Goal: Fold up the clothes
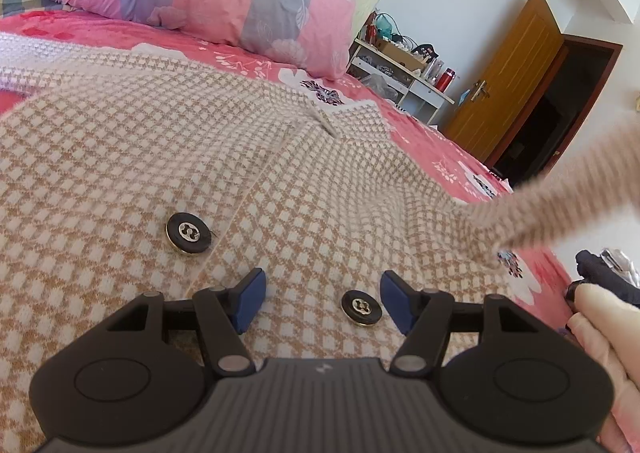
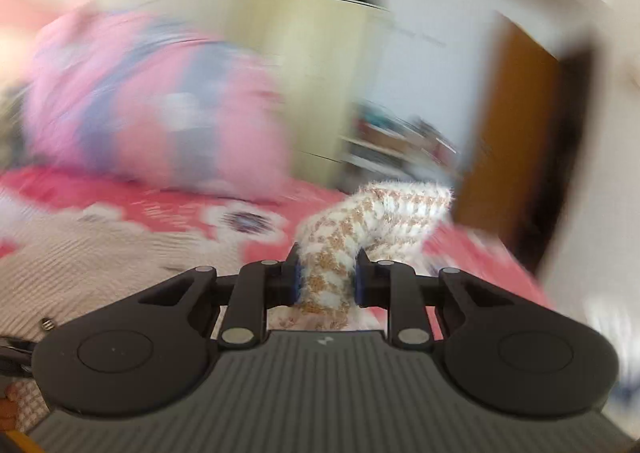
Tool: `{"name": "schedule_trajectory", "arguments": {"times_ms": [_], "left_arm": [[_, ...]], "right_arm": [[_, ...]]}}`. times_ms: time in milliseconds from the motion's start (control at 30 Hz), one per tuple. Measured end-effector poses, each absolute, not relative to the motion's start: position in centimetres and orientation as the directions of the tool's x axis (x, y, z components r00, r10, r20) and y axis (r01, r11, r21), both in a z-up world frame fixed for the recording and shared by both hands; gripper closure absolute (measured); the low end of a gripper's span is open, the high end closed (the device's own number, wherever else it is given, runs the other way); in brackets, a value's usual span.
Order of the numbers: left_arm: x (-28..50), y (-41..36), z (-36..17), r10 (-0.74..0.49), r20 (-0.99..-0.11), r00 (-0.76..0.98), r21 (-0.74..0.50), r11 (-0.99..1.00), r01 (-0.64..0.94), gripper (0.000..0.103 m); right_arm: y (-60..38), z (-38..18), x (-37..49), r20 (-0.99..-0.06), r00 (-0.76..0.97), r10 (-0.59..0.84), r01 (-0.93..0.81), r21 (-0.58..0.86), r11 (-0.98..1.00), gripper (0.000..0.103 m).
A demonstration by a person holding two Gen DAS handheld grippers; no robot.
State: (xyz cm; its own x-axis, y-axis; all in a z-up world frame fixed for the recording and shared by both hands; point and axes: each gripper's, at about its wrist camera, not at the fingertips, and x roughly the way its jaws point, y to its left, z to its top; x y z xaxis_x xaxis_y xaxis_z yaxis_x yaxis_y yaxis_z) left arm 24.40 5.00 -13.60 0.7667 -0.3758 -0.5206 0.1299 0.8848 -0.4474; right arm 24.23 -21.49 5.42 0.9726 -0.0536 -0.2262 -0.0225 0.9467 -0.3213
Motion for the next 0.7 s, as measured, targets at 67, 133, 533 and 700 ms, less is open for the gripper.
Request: {"name": "schedule_trajectory", "arguments": {"times_ms": [67, 133, 533, 700], "left_arm": [[24.4, 5.0, -13.6, -0.377, -0.521, 0.766, -0.447, 0.885, 0.131, 0.038], [24.4, 4.9, -13.6, -0.377, -0.521, 0.766, -0.447, 0.885, 0.132, 0.038], [24.4, 4.8, -13.7, -0.382, -0.52, 0.764, -0.447, 0.884, 0.138, 0.038], [24.3, 5.1, -13.7, -0.385, -0.508, 0.77, -0.459, 0.878, 0.136, 0.038]], "right_arm": [[-16.7, 6.8, 26.7, -0.249, 0.966, 0.063, -0.167, -0.42, 0.892, 0.082], [-11.4, 7.1, 28.9, -0.302, 0.935, 0.186, -0.317, -0.479, 0.819, 0.08], [-14.2, 9.3, 26.4, -0.263, 0.799, 0.54, -0.532, 0.11, 0.84, 0.053], [-23.1, 4.0, 22.2, -0.392, 0.852, 0.346, -0.3, 0.175, 0.938, 0.053]]}}
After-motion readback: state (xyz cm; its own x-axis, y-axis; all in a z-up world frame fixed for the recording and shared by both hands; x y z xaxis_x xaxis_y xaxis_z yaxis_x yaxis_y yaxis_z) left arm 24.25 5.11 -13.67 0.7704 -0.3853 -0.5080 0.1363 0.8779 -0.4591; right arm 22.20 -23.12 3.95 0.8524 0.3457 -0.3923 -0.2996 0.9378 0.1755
